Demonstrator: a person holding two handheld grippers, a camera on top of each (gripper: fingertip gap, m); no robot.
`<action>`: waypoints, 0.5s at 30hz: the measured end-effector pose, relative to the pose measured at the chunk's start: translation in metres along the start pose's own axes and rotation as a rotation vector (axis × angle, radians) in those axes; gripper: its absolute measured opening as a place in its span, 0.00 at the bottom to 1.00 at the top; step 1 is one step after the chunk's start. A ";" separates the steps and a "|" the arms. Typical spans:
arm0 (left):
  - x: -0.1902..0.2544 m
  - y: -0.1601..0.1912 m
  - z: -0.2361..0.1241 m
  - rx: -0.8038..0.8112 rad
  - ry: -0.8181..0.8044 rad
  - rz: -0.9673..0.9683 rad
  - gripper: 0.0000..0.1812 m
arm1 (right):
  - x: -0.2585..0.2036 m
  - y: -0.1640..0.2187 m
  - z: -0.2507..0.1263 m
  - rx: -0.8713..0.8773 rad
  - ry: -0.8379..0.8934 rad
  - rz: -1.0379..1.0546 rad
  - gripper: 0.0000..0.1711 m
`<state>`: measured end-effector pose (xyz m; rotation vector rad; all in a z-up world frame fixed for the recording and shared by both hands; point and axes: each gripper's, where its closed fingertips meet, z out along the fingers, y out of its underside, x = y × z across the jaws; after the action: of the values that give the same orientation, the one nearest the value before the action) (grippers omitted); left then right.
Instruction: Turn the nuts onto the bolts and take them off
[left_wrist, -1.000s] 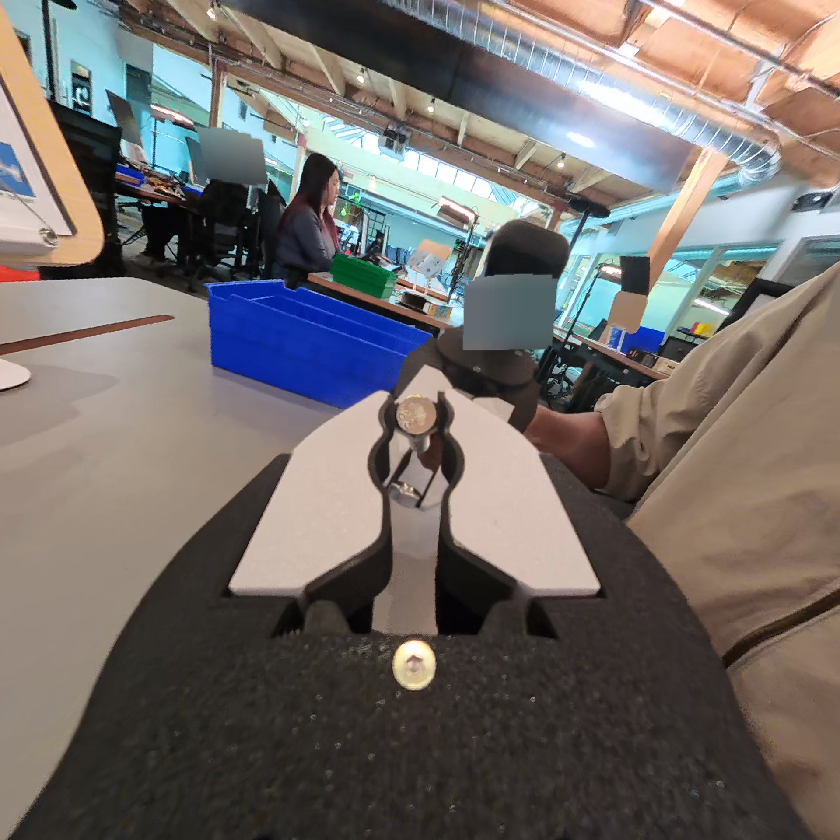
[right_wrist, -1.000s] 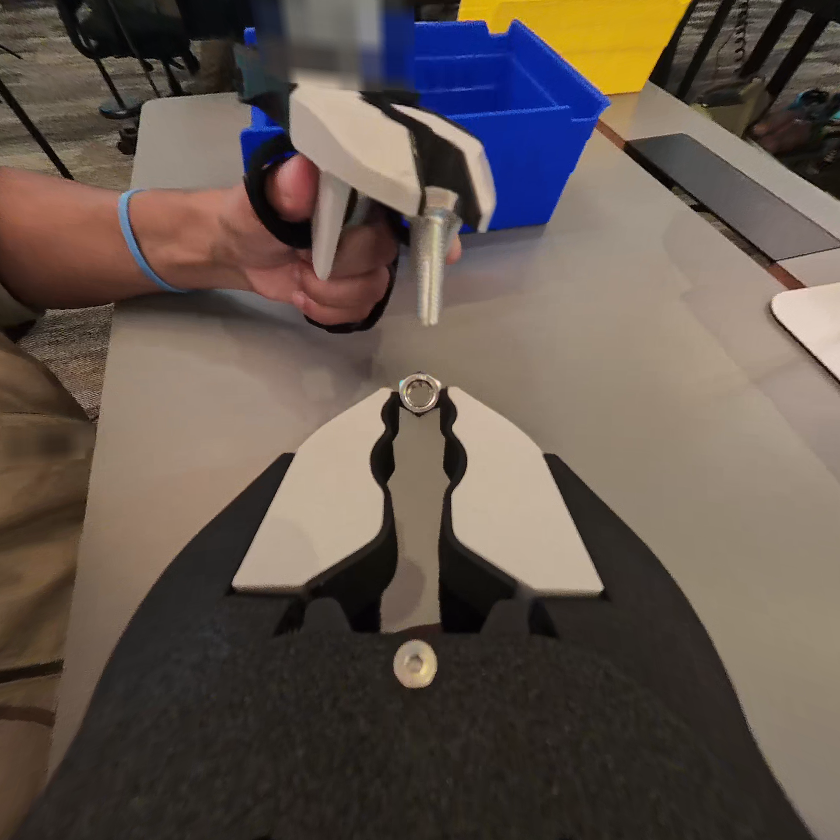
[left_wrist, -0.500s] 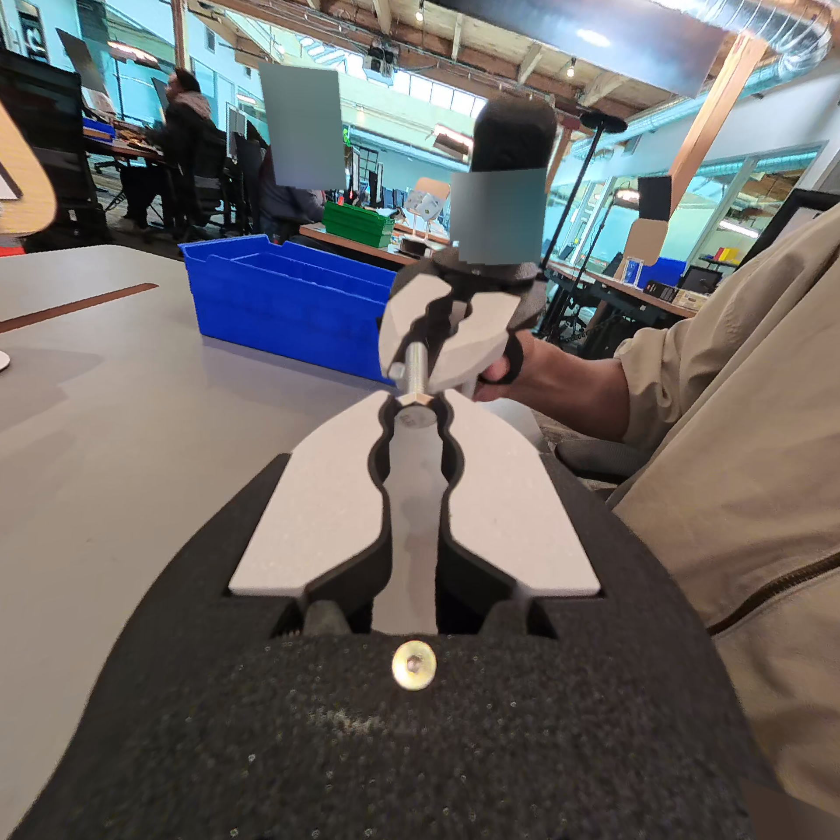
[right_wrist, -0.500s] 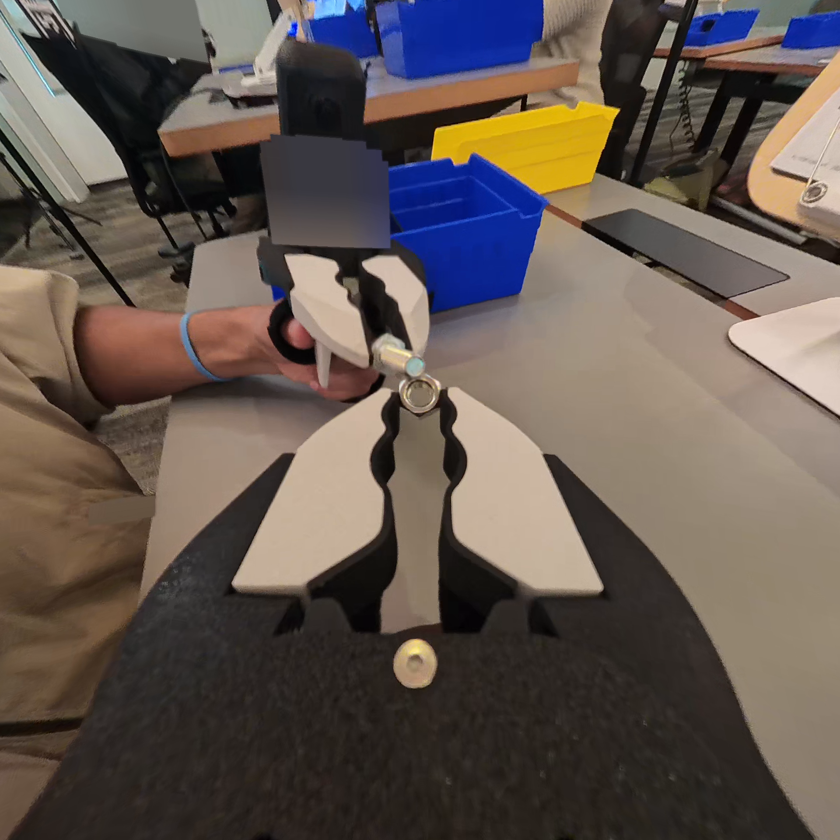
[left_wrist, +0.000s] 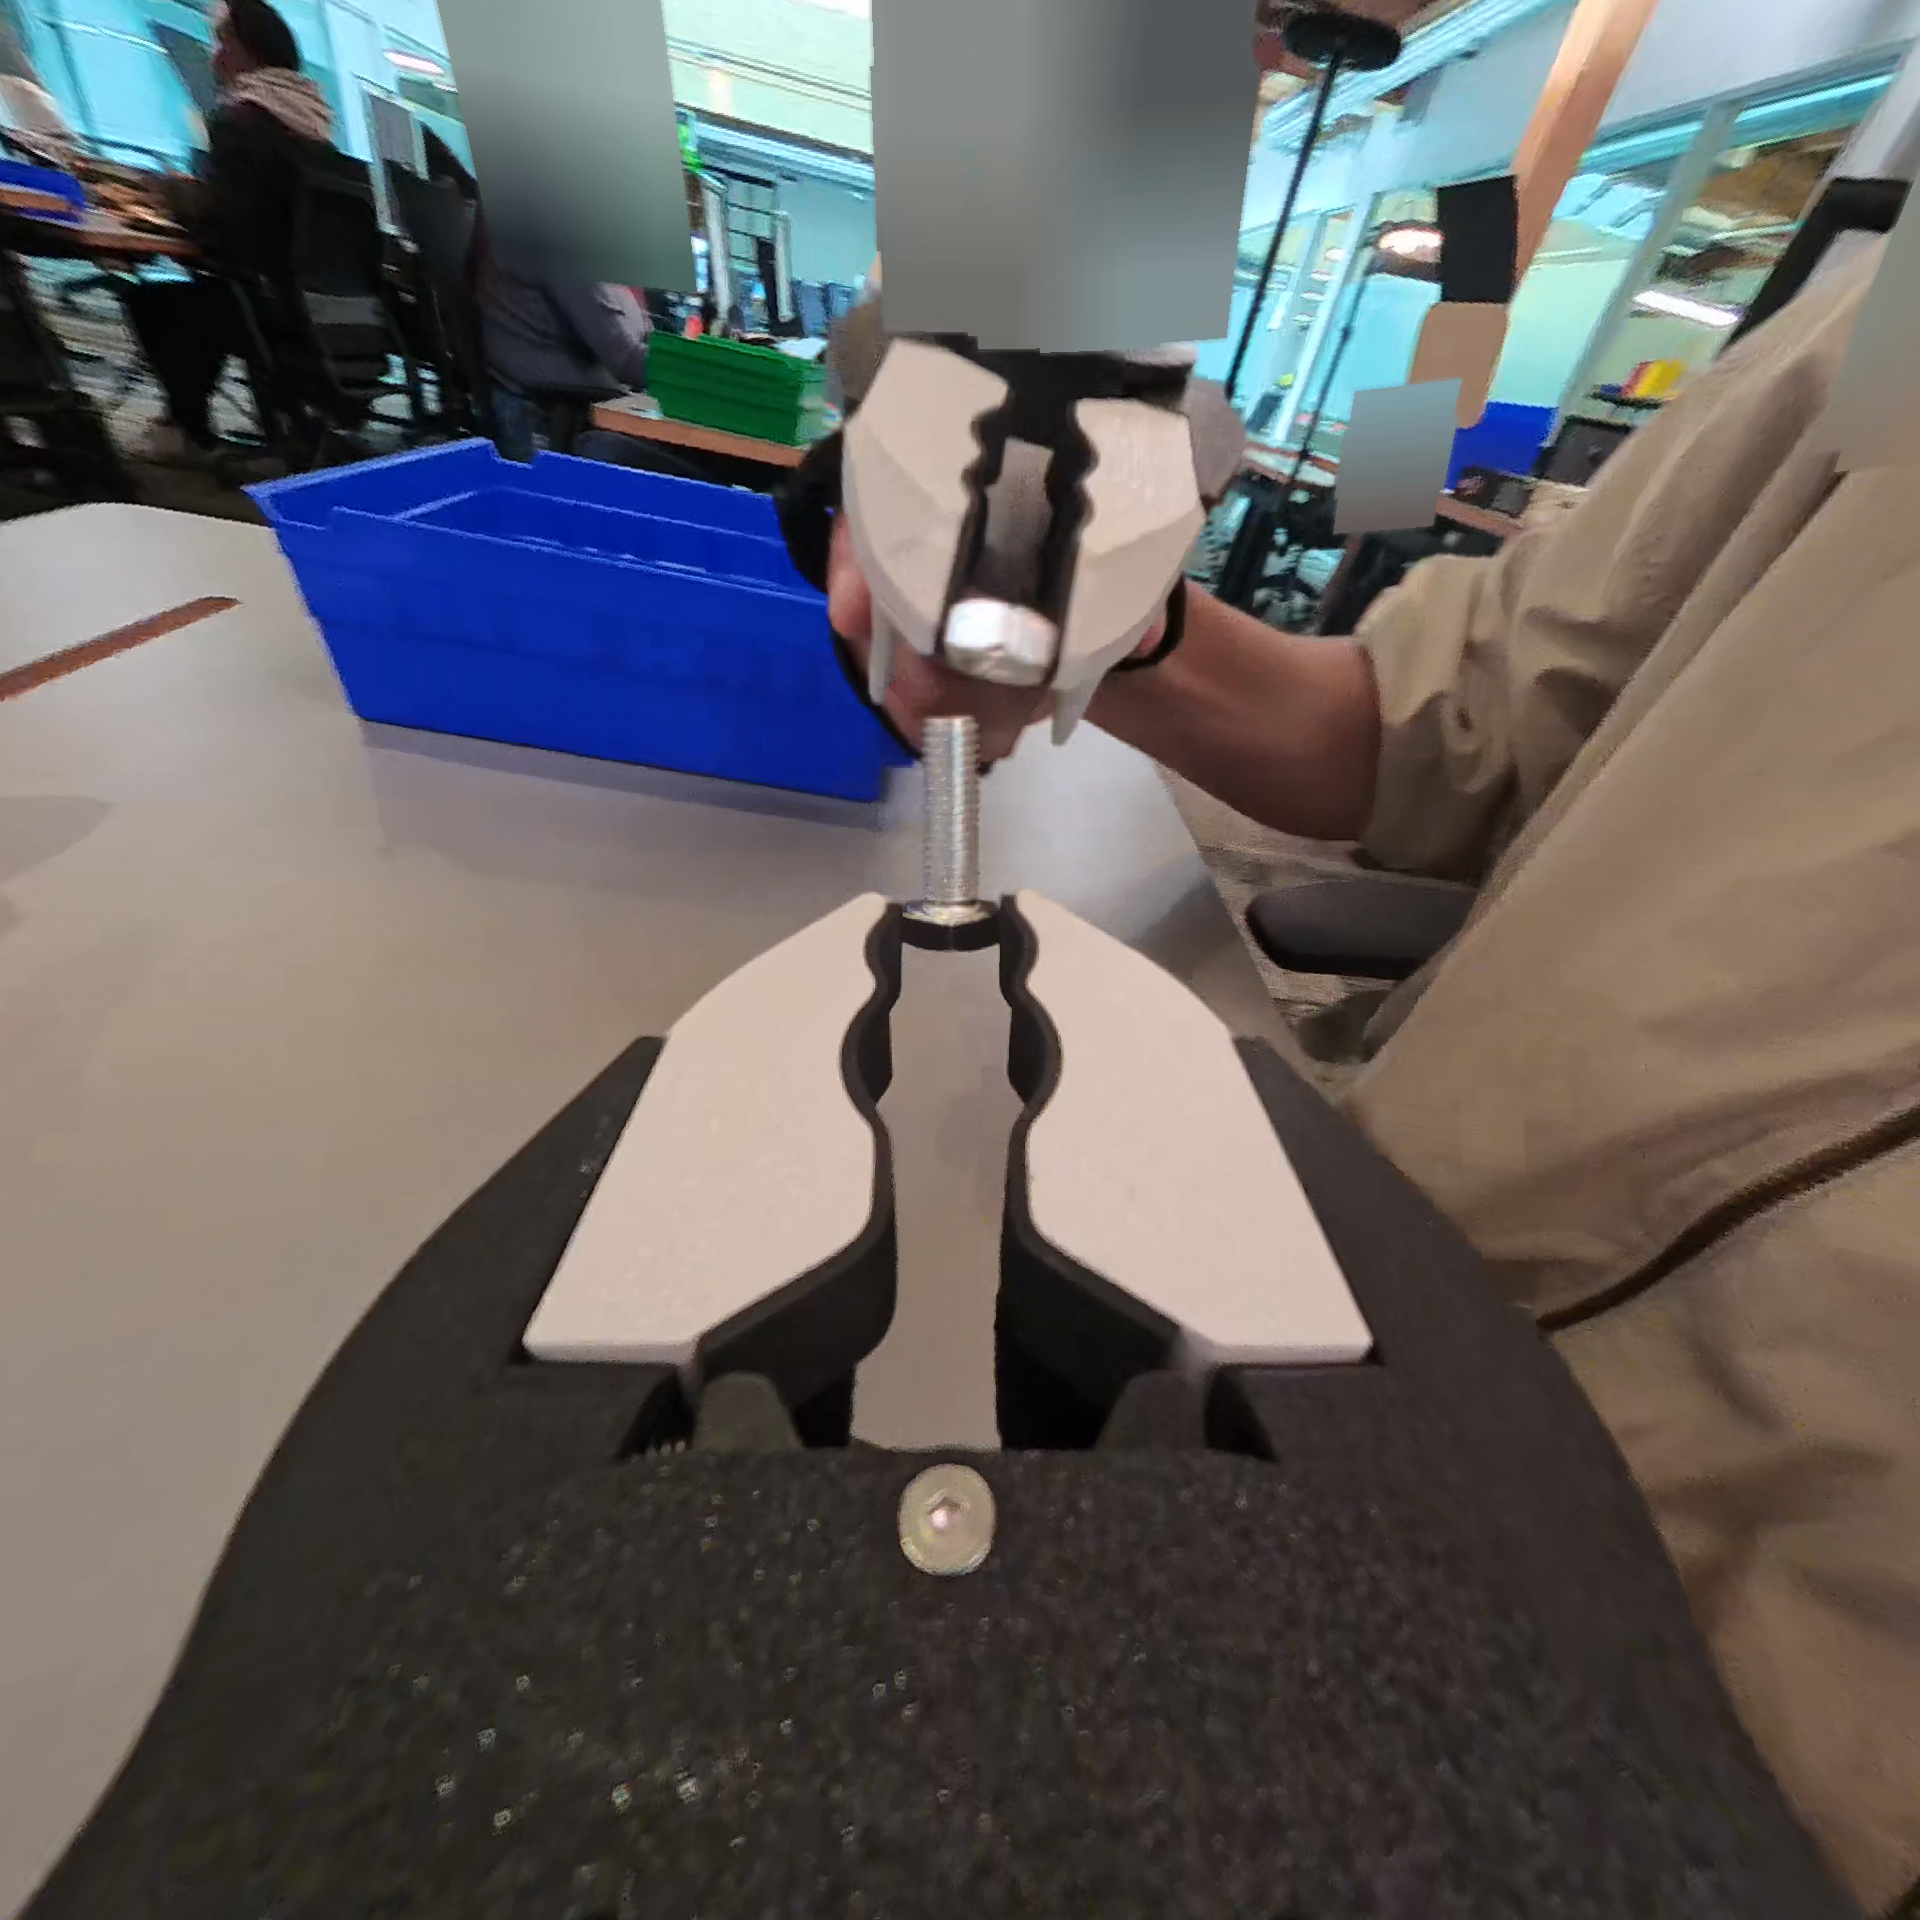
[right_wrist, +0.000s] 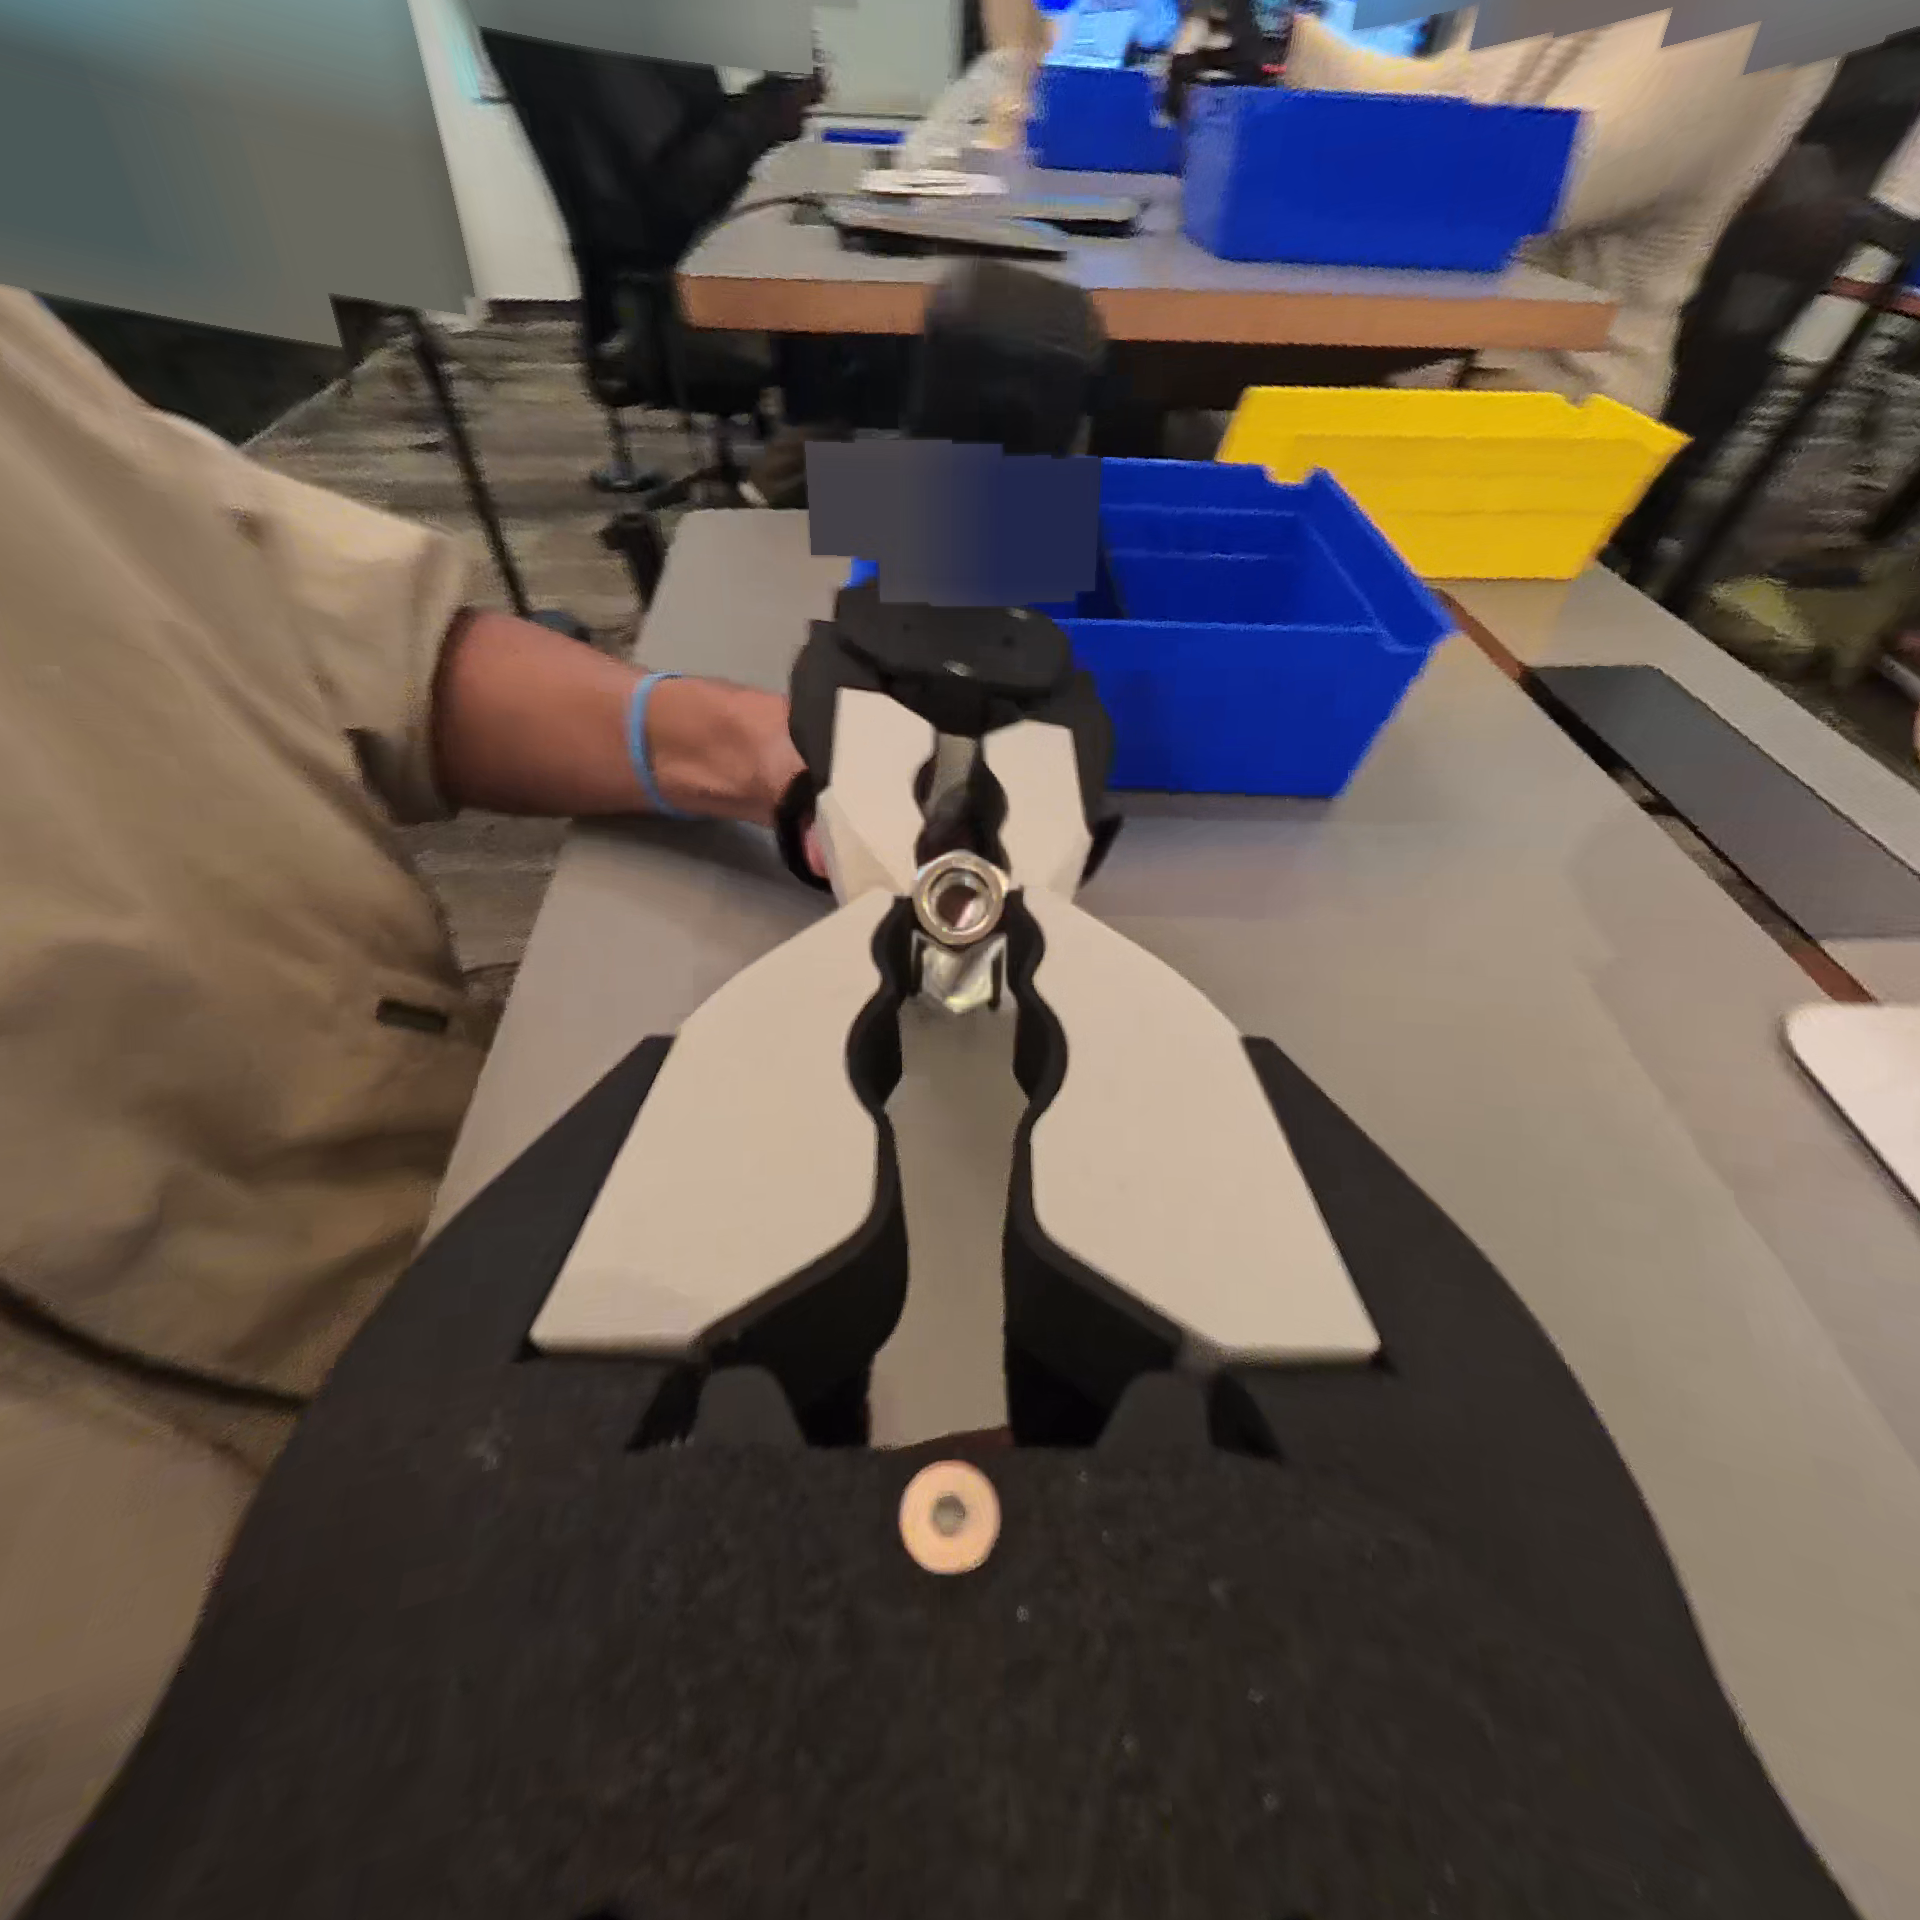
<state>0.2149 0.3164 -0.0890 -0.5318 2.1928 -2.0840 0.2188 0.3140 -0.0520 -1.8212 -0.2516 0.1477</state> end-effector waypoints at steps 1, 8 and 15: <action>0.004 0.000 0.002 0.003 0.031 -0.013 0.09 | -0.004 -0.001 0.001 -0.020 -0.039 -0.017 0.10; 0.029 -0.003 0.003 0.036 0.218 -0.095 0.09 | -0.021 0.001 0.003 -0.169 -0.250 -0.125 0.10; 0.042 -0.006 0.003 0.077 0.370 -0.204 0.09 | -0.030 -0.005 0.005 -0.109 -0.449 -0.095 0.10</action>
<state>0.1780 0.3008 -0.0760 -0.4047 2.3132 -2.5415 0.1879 0.3125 -0.0498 -1.8636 -0.6715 0.4851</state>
